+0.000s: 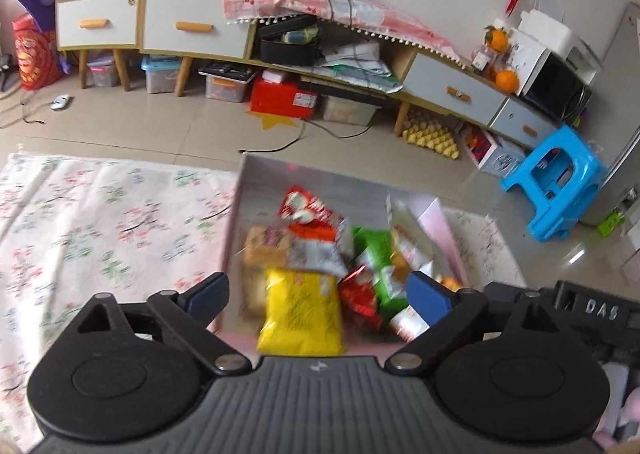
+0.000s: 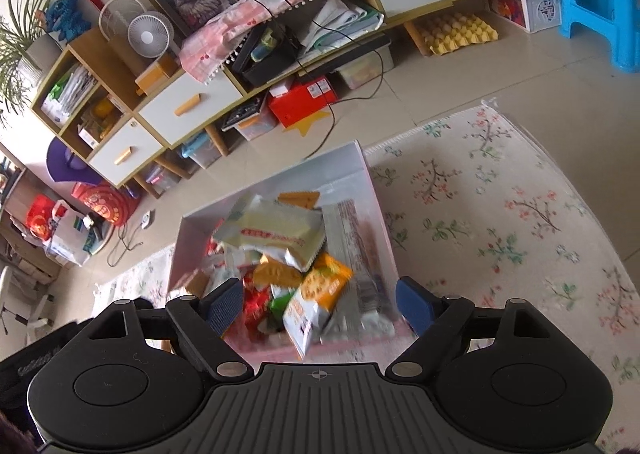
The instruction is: Organize snacks
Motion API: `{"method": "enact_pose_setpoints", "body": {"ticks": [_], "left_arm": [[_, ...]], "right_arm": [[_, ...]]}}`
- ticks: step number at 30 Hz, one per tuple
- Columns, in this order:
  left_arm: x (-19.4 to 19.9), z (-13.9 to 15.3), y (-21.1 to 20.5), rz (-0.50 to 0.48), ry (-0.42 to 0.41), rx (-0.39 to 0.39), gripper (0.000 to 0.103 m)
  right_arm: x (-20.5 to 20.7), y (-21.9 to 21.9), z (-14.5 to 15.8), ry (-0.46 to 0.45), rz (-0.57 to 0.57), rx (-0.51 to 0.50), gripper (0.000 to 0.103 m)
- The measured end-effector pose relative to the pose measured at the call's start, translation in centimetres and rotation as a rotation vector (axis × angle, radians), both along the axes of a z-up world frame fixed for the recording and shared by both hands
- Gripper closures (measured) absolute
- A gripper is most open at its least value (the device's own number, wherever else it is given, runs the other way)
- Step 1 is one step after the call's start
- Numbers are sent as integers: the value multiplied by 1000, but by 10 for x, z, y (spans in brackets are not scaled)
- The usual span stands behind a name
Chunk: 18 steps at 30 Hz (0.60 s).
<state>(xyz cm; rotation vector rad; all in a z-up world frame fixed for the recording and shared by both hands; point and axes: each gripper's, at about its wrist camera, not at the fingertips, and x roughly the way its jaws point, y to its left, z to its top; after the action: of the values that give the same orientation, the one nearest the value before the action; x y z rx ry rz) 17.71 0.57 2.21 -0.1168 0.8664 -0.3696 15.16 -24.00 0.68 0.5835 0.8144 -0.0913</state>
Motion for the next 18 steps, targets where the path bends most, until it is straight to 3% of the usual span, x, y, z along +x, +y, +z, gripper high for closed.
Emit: {"method": "enact_pose_setpoints", "body": {"ticks": [7,18], "left_arm": [[-30,4,17,32,12,53,0],[-74,4,36,48,39,92,0]], "right_arm": [[-27,7,4,32,2,-37,17],[-75,28,8,70,46,-89,17]]}}
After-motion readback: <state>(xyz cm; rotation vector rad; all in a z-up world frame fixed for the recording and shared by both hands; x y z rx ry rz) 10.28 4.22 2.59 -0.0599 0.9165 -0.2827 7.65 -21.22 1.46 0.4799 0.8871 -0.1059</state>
